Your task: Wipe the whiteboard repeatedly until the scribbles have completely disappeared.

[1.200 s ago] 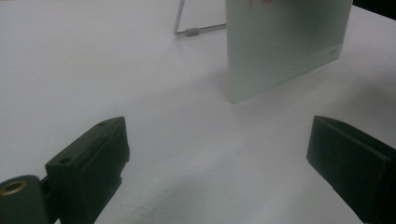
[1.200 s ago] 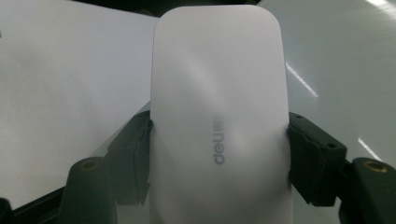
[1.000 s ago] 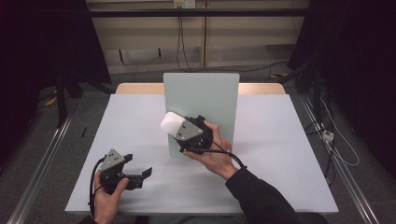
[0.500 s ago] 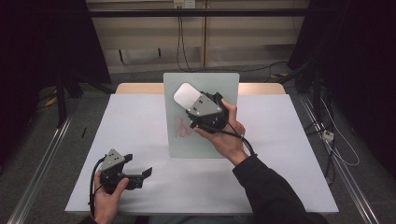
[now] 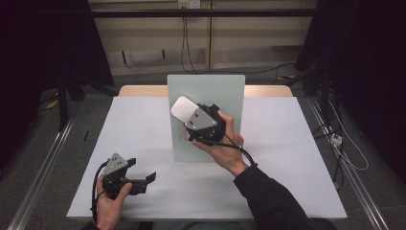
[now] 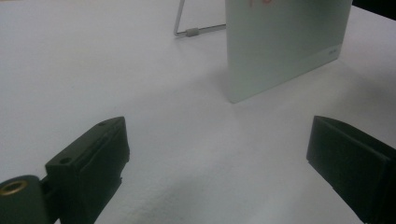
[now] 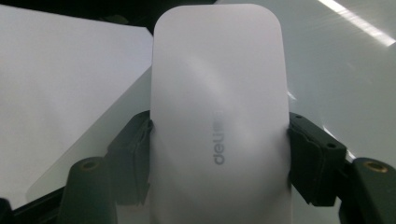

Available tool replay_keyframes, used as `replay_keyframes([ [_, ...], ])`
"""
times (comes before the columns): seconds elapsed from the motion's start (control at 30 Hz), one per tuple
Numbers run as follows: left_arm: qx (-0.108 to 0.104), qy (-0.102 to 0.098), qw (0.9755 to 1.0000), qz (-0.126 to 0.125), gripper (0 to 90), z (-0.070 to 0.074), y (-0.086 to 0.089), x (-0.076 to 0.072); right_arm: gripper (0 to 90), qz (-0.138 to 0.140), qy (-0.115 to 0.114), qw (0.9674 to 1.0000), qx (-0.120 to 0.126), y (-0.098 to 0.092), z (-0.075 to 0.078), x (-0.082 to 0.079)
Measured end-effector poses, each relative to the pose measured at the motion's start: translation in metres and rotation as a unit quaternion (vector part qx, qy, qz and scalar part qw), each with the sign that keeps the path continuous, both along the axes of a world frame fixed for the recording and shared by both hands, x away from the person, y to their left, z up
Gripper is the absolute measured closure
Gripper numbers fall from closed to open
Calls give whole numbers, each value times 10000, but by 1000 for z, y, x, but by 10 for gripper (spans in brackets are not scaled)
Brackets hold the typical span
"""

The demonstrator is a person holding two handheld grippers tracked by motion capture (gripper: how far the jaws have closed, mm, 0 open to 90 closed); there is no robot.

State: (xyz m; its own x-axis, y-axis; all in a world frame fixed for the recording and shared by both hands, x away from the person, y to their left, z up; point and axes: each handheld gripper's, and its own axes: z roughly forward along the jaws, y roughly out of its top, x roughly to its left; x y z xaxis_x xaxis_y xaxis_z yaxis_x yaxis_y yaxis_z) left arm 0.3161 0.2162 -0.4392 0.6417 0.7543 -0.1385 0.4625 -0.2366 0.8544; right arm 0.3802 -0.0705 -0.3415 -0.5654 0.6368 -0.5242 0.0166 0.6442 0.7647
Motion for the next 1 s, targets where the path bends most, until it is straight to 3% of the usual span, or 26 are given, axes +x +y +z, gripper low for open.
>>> replay_keyframes([
  [0.3,8,0,10000,4,56,0,0,0,315,358,388,9980,-343,15,-38,-15],
  [0.5,8,0,10000,2,56,0,0,0,316,487,540,9961,-506,16,-50,-20],
  [0.63,-16,1,10000,21,56,0,0,0,316,428,509,9965,-501,12,-46,-19],
  [1.0,7,4,10000,3,56,0,0,0,316,-10,200,9996,-185,-12,-17,-11],
])
